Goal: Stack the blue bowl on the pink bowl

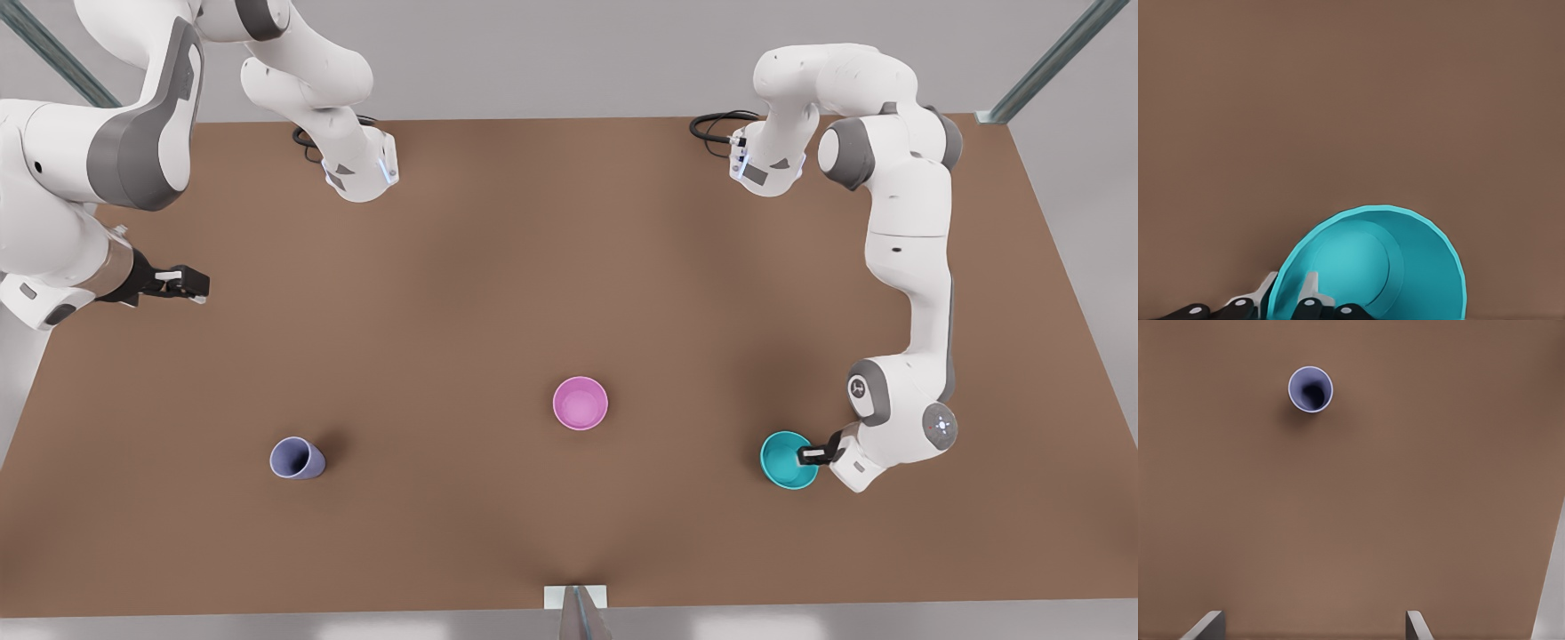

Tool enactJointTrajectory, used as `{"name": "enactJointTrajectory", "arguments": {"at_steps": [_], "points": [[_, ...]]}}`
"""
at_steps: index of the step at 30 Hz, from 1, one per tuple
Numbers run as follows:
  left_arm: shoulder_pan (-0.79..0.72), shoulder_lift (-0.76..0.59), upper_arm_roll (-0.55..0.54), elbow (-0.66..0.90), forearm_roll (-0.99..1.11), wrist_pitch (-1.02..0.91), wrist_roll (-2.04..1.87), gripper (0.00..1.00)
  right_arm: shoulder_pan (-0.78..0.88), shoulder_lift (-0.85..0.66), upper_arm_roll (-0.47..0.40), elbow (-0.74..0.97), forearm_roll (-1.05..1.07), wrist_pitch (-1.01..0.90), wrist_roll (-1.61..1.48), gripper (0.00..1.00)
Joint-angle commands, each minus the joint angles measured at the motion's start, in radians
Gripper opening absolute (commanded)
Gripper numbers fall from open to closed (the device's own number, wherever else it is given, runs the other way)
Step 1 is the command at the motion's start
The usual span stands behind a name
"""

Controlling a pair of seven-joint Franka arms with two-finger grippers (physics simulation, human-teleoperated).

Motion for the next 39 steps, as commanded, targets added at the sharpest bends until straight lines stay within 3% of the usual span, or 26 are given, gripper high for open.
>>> {"name": "enactJointTrajectory", "arguments": {"at_steps": [1,6,9,15,21,39], "points": [[-0.008,0.0,0.0,0.001,-0.005,0.009,-0.013,0.21,0.0,-0.001,0.0,0.0,0.001,0.001,-0.026,1.0],[-0.011,-0.027,0.001,0.008,0.012,-0.014,-0.083,0.21,-0.001,0.0,0.0,0.0,0.001,0.004,-0.027,1.0],[-0.043,-0.032,0.003,0.108,0.017,-0.203,-0.192,0.21,0.0,0.0,0.0,0.0,0.001,0.004,-0.027,1.0],[-0.314,-0.035,0.0,0.169,0.006,-0.259,-0.705,0.21,-0.001,0.0,-0.002,0.002,0.001,0.004,-0.029,1.0],[-0.334,-0.049,-0.149,0.205,-0.003,-0.31,-0.959,0.21,-0.001,0.0,-0.002,0.0,0.001,0.004,-0.03,1.0],[-0.436,0.02,-0.16,0.212,0.031,-0.131,-0.998,0.21,-0.001,0.002,-0.002,0.0,0.001,0.006,-0.032,1.0]]}}
